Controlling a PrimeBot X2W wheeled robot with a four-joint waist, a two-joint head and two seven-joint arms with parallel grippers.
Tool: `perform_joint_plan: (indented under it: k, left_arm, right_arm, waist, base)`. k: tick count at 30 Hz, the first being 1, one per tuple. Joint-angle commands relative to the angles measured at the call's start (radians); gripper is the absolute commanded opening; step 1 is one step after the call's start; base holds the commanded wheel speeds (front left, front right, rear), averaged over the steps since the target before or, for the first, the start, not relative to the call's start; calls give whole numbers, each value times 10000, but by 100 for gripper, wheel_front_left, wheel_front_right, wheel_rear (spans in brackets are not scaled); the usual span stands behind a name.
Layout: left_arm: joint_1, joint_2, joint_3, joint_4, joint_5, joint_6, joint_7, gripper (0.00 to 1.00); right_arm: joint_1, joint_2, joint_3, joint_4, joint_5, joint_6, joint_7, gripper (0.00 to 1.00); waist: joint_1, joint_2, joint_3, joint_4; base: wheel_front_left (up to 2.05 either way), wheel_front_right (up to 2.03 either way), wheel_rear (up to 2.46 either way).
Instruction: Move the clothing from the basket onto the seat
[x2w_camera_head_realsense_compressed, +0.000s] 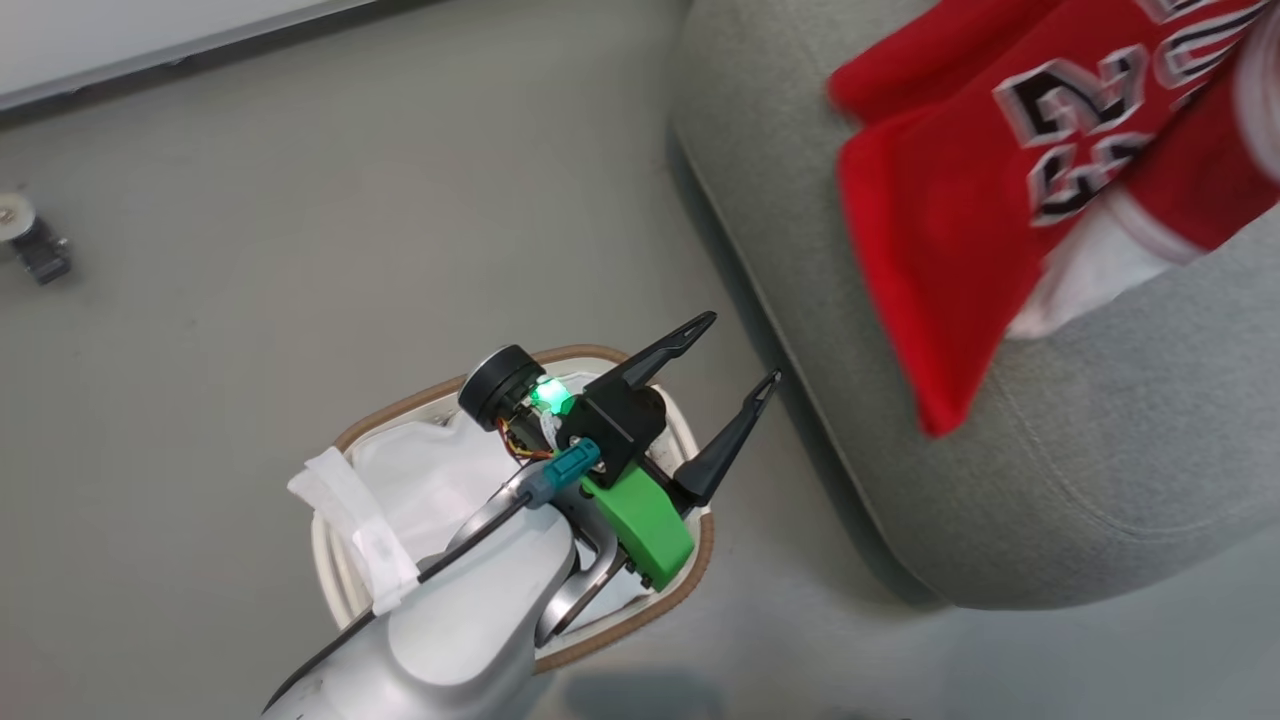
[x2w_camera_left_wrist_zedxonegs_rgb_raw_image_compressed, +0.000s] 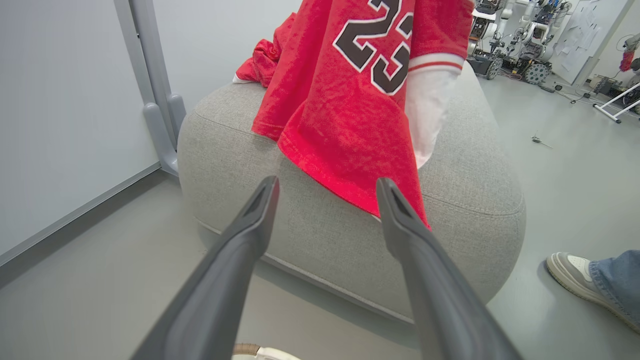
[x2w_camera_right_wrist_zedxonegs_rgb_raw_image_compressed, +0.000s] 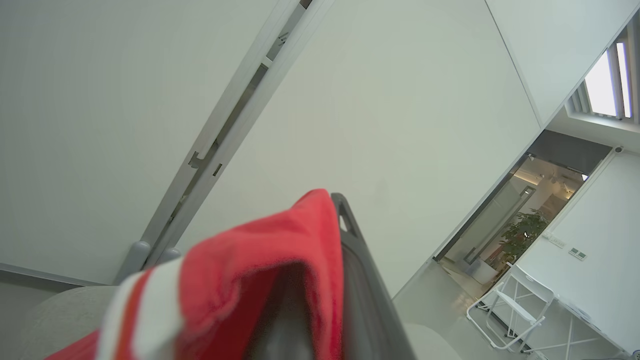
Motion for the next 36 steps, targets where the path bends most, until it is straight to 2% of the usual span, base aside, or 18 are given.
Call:
perform_joint_plan:
  k: [1, 6, 11, 20, 28, 29, 30, 31, 32, 36]
  left_arm:
    - [-177, -31, -7, -60, 94, -24, 4, 100]
    - [-411, -62, -114, -225, 404, -24, 5, 100]
    - [-645, -124, -139, -360, 625, -24, 5, 100]
    - [-1496, 23, -541, -364, 1074, -25, 5, 100]
    - [-1523, 129, -461, -246, 1016, -25, 5, 100]
    - [-1493, 159, -437, -234, 993, -25, 5, 100]
    - [-1450, 177, -405, -225, 967, -25, 5, 100]
    - [-1425, 191, -386, -235, 946, -25, 5, 100]
    - [-1419, 224, -365, -249, 960, -25, 5, 100]
    - [-1438, 378, -217, -256, 974, -25, 5, 100]
  right_arm:
    - [-336, -372, -157, 80, -158, -18, 104, 0]
    - [-1559, -1630, -940, 401, -303, -16, 690, 0]
    - [-2162, -2072, -1499, 1152, -395, -16, 996, 0]
    - [-1590, -1490, -2657, 3193, -1211, -18, 801, 0]
    - [-1201, -797, -3345, 4529, -1948, -18, 291, 0]
    - [-1168, -697, -3372, 4636, -1960, -18, 239, 13]
    - [-1116, -611, -3387, 4726, -2006, -18, 171, 31]
    - [-1060, -549, -3329, 4763, -2074, -18, 124, 62]
    - [-985, -463, -3217, 4757, -2132, -18, 61, 100]
    - [-679, -15, -2984, 4543, -2107, -16, -41, 100]
  waist:
    - [0, -1, 326, 749]
    - [0, -1, 864, 1515]
    - [0, -1, 1519, 2020]
    - [0, -1, 2709, 2474]
    - [0, -1, 2973, 2192]
    - [0, -1, 2957, 2124]
    - [0, -1, 2932, 2050]
    - [0, -1, 2911, 1992]
    - [0, -1, 2879, 1927]
    - [0, -1, 2692, 1600]
  base:
    - [0, 0, 0]
    - [0, 0, 0]
    - [0, 0, 0]
    - [0, 0, 0]
    - [0, 0, 0]
    - [0, 0, 0]
    - [0, 0, 0]
    - [0, 0, 0]
    - [0, 0, 0]
    - [0, 0, 0]
